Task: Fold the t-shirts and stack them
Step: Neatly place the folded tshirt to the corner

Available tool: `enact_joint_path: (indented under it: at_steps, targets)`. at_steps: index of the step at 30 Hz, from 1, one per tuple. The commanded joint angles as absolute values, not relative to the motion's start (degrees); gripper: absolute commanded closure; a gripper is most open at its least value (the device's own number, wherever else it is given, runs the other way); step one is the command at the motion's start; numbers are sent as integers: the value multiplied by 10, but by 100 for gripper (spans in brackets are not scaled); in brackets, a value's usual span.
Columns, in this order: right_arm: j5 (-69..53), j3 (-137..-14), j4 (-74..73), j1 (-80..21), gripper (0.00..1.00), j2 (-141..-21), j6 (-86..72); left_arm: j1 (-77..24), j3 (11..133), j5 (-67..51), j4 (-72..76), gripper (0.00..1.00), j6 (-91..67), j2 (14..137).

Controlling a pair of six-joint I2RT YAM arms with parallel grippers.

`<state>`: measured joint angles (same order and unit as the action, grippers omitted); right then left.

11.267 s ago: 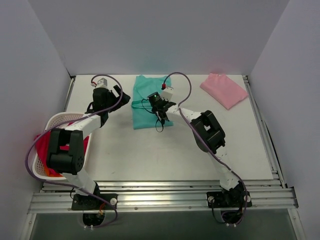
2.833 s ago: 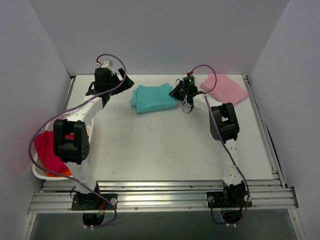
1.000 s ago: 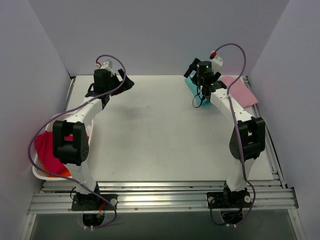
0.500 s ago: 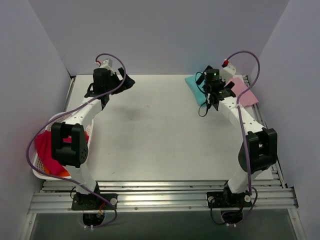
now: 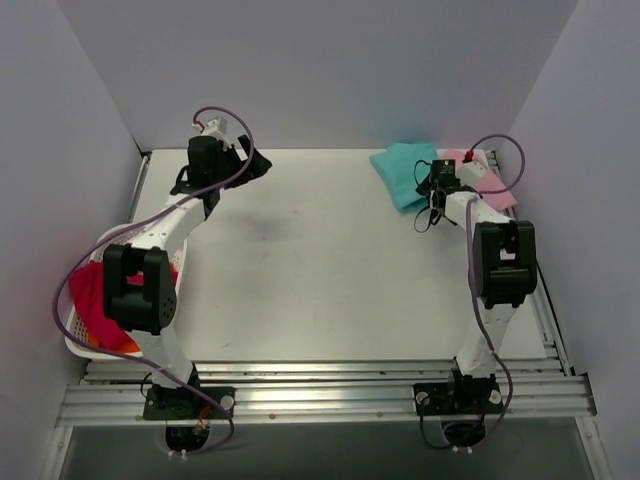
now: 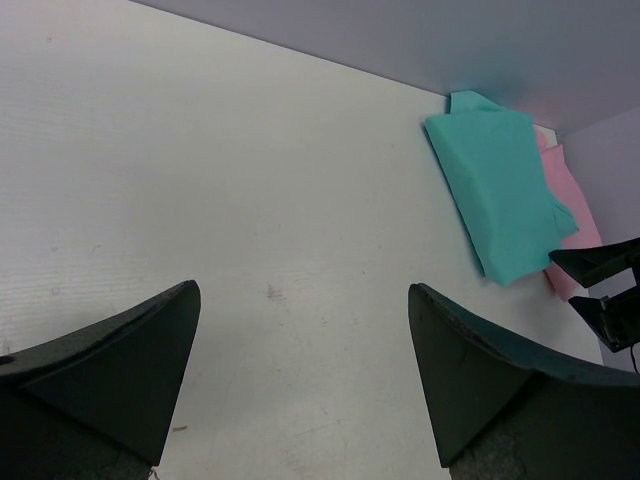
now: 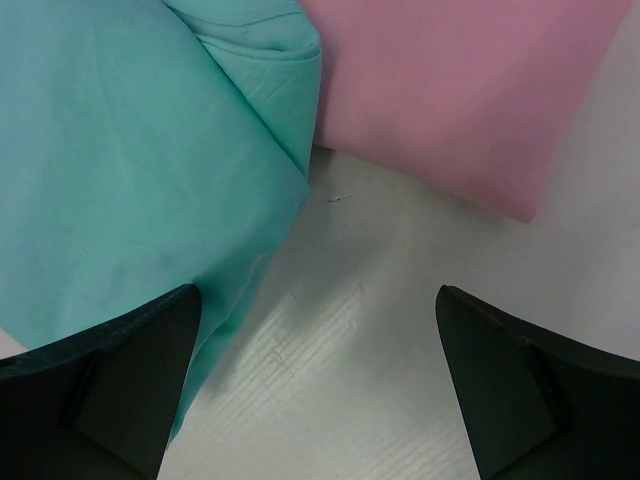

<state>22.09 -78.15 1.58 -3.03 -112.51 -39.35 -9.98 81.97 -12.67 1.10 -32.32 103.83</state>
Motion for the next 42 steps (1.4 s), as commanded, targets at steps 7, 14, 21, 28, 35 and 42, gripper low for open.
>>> enact_joint_path:
  at_steps: [7,14,21,28,35,42]
  targets:
    - [187,-820,69,-26,0,-1196,-405,-101,836,-128,38,6,-314,1047]
    - [180,-853,86,-25,1,-1237,-401,-101,846,-122,32,6,-310,1063]
    - [170,-862,143,-17,25,-1258,-400,-101,853,-120,29,6,-308,1077]
    - [175,-882,160,-14,100,-1285,-410,-101,861,-118,25,6,-306,1085]
    - [165,-922,156,-28,100,-1278,-399,-102,865,-120,23,6,-307,1091]
    - [184,-1037,117,-22,100,-1277,-384,-103,866,-130,25,6,-311,1090]
